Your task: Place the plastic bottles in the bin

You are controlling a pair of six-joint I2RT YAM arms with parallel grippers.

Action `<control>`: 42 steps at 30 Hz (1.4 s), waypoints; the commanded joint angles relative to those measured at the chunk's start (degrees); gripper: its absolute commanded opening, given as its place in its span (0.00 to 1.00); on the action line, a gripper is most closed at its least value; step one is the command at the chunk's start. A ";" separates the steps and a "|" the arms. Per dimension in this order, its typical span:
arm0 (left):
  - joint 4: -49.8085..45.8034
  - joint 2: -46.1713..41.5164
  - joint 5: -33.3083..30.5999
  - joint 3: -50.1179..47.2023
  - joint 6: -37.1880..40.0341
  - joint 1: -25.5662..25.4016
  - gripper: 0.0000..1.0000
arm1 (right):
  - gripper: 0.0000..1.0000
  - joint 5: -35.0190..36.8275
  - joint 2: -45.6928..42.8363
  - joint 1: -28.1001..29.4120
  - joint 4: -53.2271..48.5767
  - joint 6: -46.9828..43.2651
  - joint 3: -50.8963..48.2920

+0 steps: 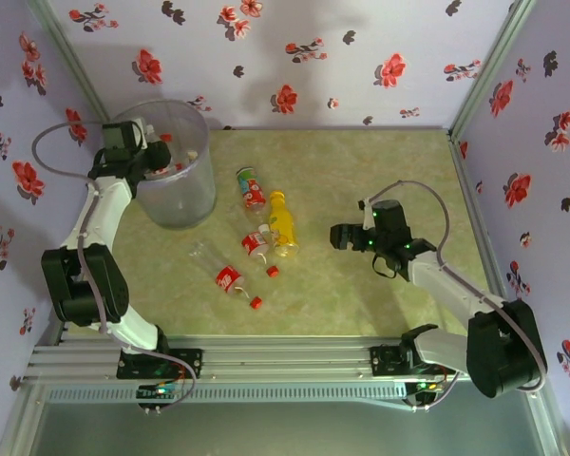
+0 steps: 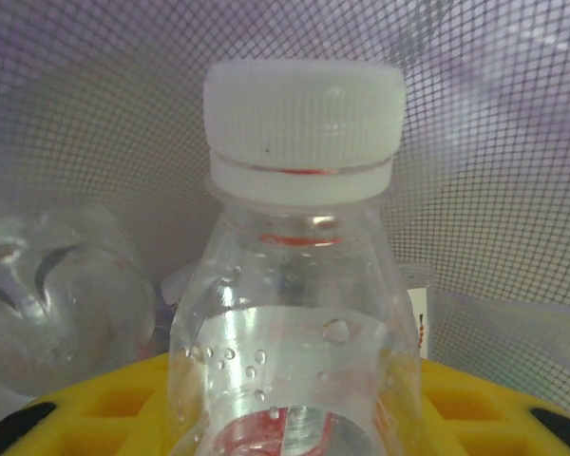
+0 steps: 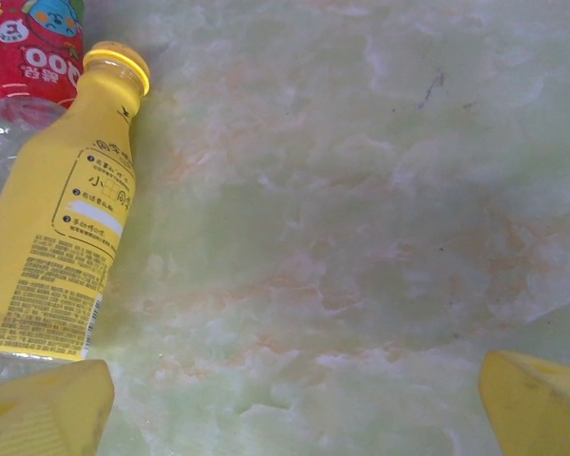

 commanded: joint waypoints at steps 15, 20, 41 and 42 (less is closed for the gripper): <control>-5.62 -0.95 0.66 3.96 1.18 -1.84 0.91 | 0.99 3.26 3.54 3.41 -3.23 3.28 4.11; -6.68 -3.03 0.74 5.44 1.18 -2.39 0.91 | 0.99 4.26 4.42 4.74 -4.28 2.84 5.37; -10.85 -17.61 1.98 6.27 -5.46 -5.15 0.94 | 0.80 12.59 28.32 24.59 -8.13 13.00 27.48; -10.55 -18.34 2.98 5.44 -6.37 -5.67 0.94 | 0.80 12.72 29.23 24.76 -8.26 13.16 28.13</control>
